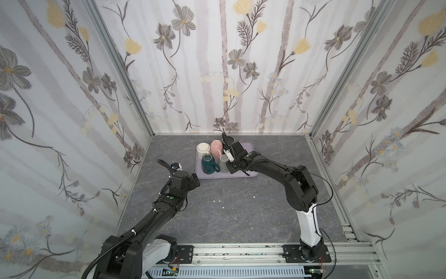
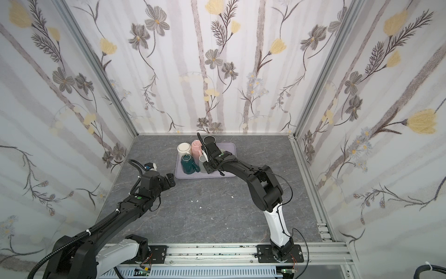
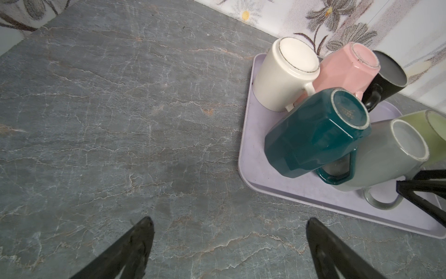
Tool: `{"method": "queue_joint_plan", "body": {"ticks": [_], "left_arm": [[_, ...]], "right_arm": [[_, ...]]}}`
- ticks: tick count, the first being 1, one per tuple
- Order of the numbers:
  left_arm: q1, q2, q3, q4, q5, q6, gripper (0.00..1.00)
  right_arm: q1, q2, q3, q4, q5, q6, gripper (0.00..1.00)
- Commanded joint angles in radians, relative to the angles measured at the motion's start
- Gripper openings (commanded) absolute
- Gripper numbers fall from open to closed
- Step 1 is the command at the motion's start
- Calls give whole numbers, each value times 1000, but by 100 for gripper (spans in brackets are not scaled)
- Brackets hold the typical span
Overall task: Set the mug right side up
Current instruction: 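Lower the right gripper and grasp the grey mug's base rim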
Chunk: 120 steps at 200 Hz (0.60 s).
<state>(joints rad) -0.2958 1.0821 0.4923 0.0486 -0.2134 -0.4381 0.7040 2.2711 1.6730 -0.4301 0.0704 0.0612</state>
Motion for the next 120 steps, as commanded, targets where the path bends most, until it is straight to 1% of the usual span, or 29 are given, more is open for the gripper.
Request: {"method": "queue_joint_plan", "body": {"ticks": [1,38,52,67,103,120], "left_arm": [[-1,2,0,10,-6,-17,100],[0,11,2,13,3,-24,100],[0,15,4,12,7,-26,100],[-1,16,6,13,9,-27,100],[-1,22,5,15,9,-33,100],[0,23,5,17,13,-34,100]], "right_arm": [[2,10,19,-4,16,-13,41],[3,40,58,-34,14,-24,40],[4,48,71,-45,26,-27,39],[4,55,78,-51,29,-32,33],[3,70,104,-74,40,-42,33],[5,80,119,-86,42,-47,30]]}}
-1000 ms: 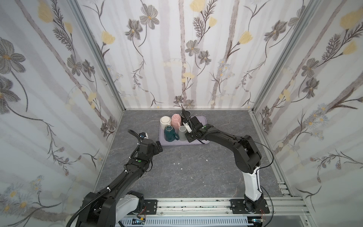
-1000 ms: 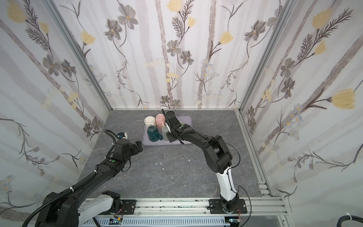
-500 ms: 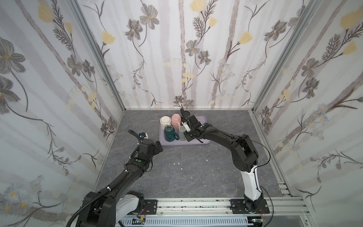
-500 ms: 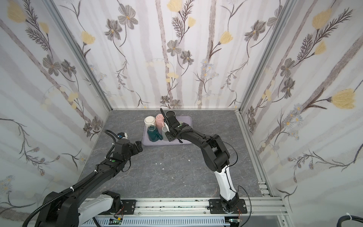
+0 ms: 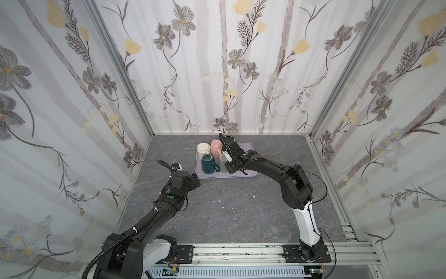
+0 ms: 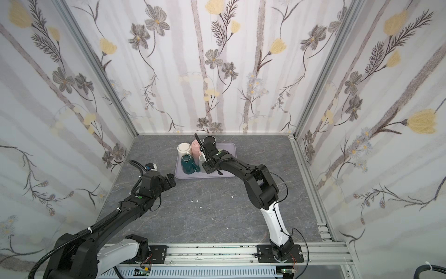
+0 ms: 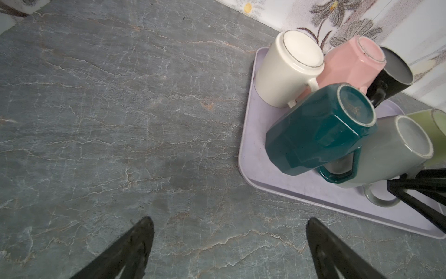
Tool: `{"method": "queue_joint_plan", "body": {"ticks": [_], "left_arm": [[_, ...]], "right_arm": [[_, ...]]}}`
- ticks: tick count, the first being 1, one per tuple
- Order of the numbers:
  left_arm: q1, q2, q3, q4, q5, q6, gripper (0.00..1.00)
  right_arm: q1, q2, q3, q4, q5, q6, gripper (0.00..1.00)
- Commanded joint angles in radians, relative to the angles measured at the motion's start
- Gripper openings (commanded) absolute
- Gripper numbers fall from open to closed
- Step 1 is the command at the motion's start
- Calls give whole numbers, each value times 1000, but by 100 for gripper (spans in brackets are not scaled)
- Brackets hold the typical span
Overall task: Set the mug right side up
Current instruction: 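Lower the right gripper and grasp the grey mug's base rim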
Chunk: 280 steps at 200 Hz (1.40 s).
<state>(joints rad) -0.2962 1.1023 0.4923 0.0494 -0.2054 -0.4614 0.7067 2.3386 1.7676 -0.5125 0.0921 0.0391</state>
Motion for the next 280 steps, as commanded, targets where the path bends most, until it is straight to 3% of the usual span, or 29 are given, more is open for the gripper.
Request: {"method": "queue_joint_plan", "body": {"ticks": [1,111,134,223,242,280], "left_arm": [[-1,2,5,15,6,-11,100],[0,-5,5,14,8,-14,100],[0,-2,6,10,10,-14,100],[-1,1,8,13,21,-14,100],[-1,2,8,17,30,-9,100],[-1,1,8,17,35,-10,100]], "right_arm": [[1,13,25,-4,20,-25,30],[4,42,52,-21,29,-24,29],[5,45,51,-21,32,-24,20],[5,35,53,-23,47,-2,8],[5,16,43,-12,29,9,0],[5,-33,-4,40,2,24,0]]}}
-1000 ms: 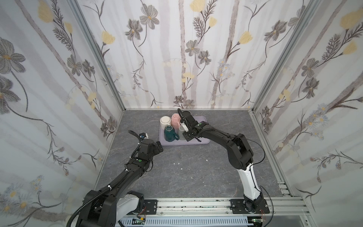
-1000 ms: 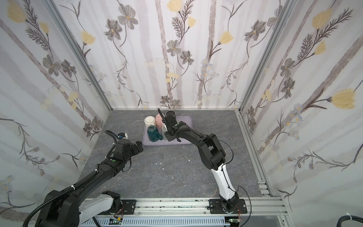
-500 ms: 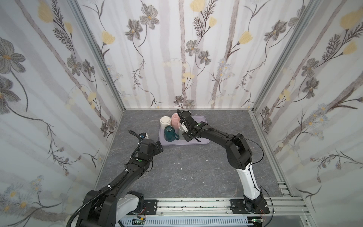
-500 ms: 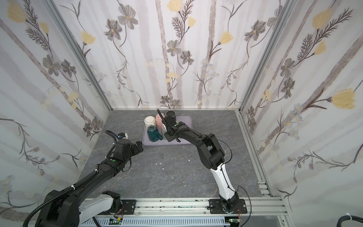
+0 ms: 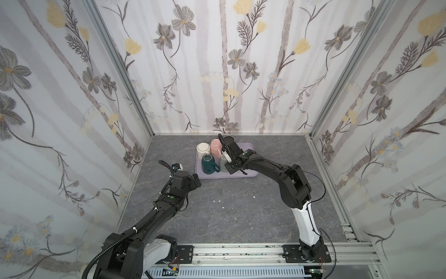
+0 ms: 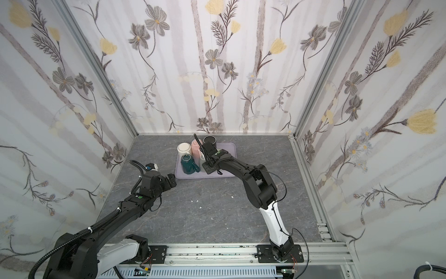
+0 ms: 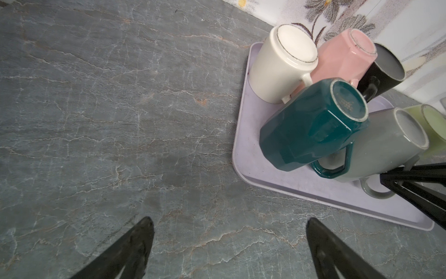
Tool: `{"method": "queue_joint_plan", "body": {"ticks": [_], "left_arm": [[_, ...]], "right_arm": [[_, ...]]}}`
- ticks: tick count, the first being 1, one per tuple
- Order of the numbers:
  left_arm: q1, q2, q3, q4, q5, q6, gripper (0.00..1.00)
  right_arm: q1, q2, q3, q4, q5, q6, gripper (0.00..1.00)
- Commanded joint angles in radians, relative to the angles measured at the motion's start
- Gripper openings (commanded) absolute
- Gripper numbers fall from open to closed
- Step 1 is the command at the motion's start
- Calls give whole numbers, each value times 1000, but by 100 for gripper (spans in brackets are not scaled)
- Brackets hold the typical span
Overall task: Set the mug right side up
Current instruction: 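Lower the right gripper and grasp the grey mug's base rim, then lift the grey mug toward the left gripper while the left arm reaches in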
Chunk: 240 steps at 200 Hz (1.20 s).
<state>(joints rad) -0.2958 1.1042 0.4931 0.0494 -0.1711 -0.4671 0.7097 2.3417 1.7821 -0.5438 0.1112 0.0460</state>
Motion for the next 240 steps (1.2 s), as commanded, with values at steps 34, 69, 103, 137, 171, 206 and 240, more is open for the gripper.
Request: {"method": "queue_joint_plan", "body": {"ticks": [34,69,103,137,171,206,240], "left_arm": [[0,0,6,16,4,-4,100],[-1,0,4,21,10,-8,100],[-1,0,4,24,16,-12,100],[-2,-1,0,31,24,-16,100],[-2,2,0,37,36,-20,100],[-2,0,-1,39,41,-21,100],[-3,7,1,41,48,-25,100]], "right_arm": [[2,-87,-76,116,-45,35,0],[1,-152,-149,169,-96,72,0],[-1,-225,-232,225,-120,104,0],[-10,-292,-304,277,-143,134,0],[-30,-358,-374,345,-224,179,0],[-50,-422,-445,415,-291,219,0],[-62,-469,-487,435,-299,242,0]]}}
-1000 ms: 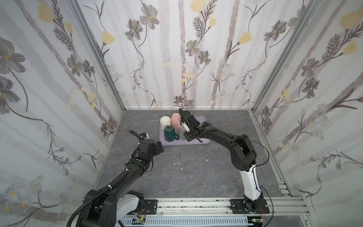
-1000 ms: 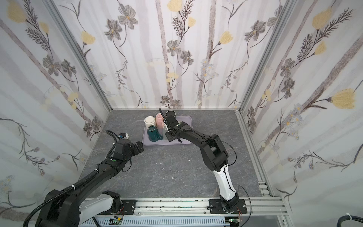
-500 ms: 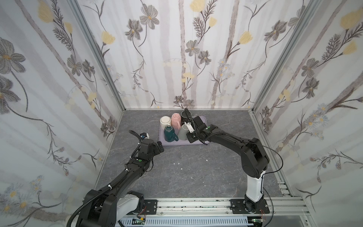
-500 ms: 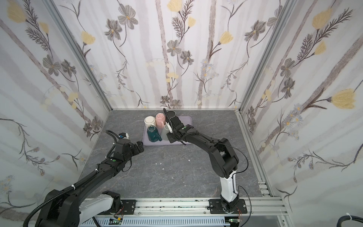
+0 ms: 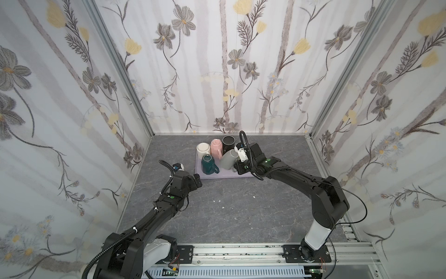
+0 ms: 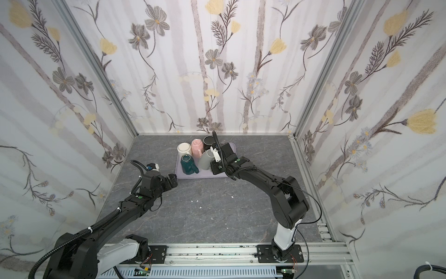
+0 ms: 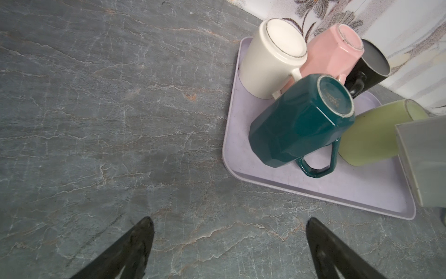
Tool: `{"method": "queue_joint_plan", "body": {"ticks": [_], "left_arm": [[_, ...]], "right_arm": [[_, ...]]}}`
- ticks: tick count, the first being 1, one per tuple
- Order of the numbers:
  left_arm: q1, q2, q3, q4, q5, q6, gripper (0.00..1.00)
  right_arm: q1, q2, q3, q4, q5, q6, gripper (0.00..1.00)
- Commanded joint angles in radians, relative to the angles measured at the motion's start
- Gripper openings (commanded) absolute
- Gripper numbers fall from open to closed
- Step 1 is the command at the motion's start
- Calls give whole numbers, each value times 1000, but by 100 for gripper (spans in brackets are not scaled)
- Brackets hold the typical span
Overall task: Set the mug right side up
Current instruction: 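Lift the grey mug toward the left gripper while the left arm reaches in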
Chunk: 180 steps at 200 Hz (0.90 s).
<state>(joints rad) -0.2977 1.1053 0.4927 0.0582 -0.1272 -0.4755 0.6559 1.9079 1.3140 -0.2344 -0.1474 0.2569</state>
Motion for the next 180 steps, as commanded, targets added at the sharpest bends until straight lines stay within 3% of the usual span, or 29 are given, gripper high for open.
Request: {"method": "queue_joint_plan", "body": {"ticks": [1,55,120,180], "left_arm": [[0,6,2,31,4,-17,100],[0,-25,34,-13,27,-59,100],[-47,-12,132,-10,149,-124,100],[-156,63,156,310,416,-185,100]], "right_arm": [[-9,-36,-20,127,-42,32,0],[-35,-126,-106,215,-102,83,0],[-47,-225,-178,253,-126,105,0],[-87,-365,-286,369,-238,183,0]]}}
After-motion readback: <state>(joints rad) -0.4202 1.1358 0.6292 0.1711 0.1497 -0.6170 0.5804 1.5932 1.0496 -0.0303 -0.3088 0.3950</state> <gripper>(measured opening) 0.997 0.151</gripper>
